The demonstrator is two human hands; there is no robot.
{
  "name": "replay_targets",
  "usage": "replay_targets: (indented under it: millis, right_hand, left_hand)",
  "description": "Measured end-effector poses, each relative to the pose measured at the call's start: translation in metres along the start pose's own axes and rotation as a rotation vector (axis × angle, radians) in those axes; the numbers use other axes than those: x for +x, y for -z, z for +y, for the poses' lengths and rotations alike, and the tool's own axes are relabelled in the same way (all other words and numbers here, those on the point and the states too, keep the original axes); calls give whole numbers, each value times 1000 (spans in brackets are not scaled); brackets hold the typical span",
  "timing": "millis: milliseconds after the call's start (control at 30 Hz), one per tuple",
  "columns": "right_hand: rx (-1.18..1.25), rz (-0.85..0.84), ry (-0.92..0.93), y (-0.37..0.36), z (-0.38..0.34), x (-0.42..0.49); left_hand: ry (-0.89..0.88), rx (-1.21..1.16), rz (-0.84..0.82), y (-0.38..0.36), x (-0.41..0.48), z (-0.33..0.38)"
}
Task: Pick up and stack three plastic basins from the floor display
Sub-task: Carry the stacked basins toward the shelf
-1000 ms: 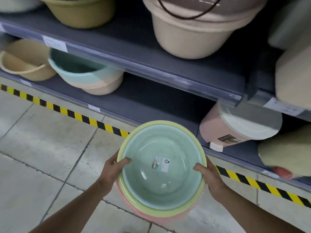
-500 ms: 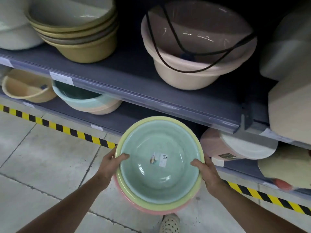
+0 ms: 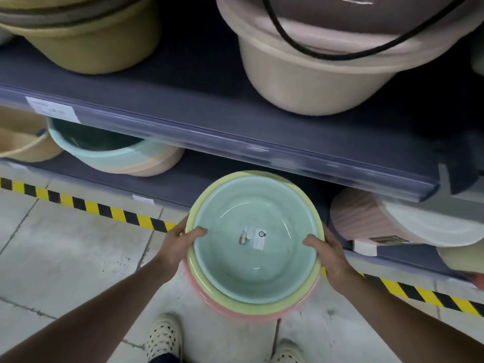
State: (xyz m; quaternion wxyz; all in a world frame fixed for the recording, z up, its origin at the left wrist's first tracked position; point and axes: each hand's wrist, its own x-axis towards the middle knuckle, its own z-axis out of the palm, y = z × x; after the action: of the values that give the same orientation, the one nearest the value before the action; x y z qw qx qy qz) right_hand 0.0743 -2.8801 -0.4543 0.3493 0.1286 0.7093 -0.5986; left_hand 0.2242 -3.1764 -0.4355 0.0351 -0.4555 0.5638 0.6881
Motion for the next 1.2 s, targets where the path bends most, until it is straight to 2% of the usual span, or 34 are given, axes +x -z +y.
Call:
replay_targets:
  millis: [433, 600, 767, 933, 1067, 1200]
  right_hand:
    - [66, 144, -13, -33, 16, 96]
    - [49, 240, 12, -36, -4, 126]
    - [95, 317, 7, -40, -18, 161]
    - [89, 323, 81, -44, -20, 164]
    - [122, 213, 159, -52, 24, 121]
    - [181, 259, 119, -63, 57, 114]
  left_hand:
    - [47, 103, -18, -2, 123, 2]
    - [-39, 98, -14, -12, 156, 18]
    - [-42, 84, -44, -25, 190, 38]
    - [-58, 30, -32, -31, 193, 38]
    - [-61, -67, -47, -28, 169, 8]
    - [-20, -88, -42, -27, 153, -12]
